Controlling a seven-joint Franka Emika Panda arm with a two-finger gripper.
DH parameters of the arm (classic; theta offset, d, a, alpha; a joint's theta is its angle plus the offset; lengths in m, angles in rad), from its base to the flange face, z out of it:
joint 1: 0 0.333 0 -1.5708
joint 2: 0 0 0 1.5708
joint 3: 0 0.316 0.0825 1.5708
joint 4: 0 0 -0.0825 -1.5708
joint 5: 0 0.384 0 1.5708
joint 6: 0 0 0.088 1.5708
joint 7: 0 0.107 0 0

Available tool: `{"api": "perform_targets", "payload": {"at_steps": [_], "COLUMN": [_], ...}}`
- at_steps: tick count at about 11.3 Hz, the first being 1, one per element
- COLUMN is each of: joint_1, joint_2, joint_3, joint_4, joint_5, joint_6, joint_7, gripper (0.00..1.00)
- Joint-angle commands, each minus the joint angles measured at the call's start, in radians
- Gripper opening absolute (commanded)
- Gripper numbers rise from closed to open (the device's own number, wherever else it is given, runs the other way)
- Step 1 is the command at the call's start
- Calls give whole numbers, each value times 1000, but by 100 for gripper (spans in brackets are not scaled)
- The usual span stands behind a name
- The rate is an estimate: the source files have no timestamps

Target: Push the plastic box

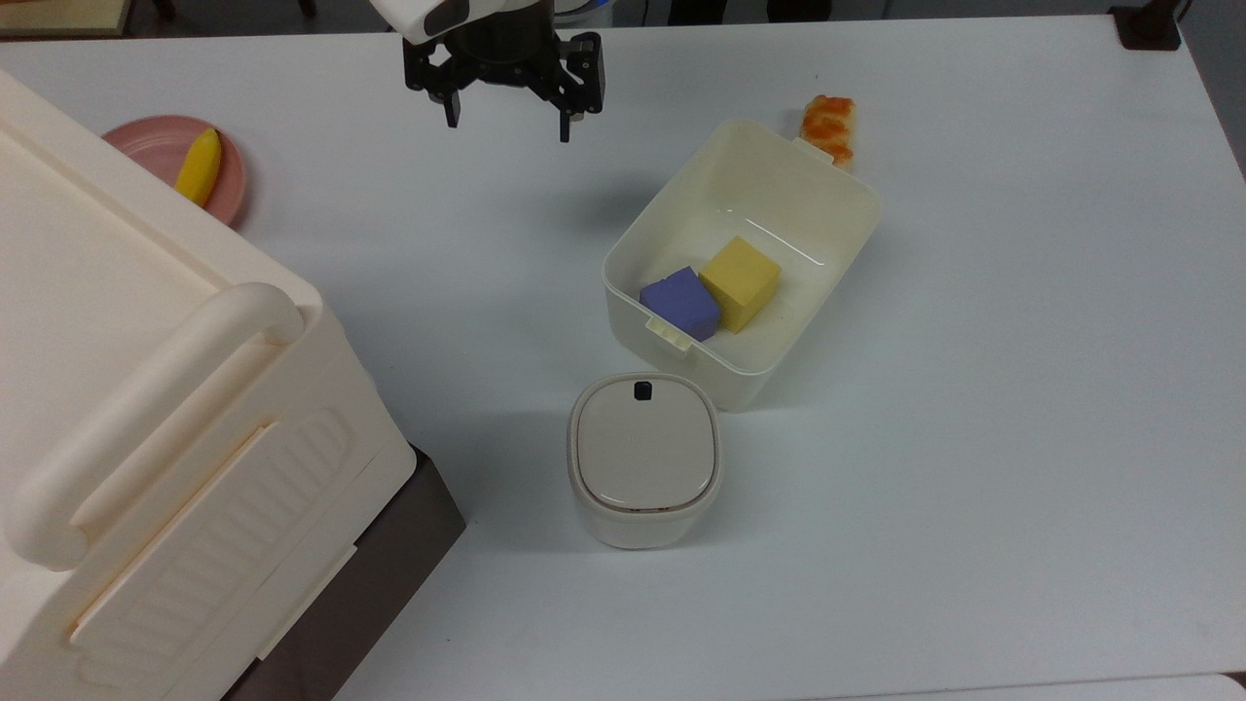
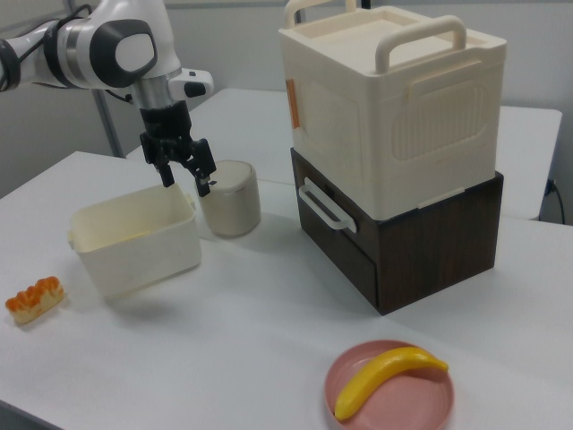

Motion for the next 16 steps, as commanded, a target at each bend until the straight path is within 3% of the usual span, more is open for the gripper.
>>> {"api": "perform_targets", "payload": {"at_steps": [1, 11, 14, 16], "joint_1": [7, 10, 2, -3], "joint_2": [-10, -9, -9, -9], "joint_3": [-1, 0, -14, -20], "joint_4": [-8, -11, -12, -9], "joint_5": [13, 13, 58, 65], "joint_6": [-15, -16, -39, -80], "joint_7": [19, -9, -252, -607], "gripper": [100, 100, 100, 100]}}
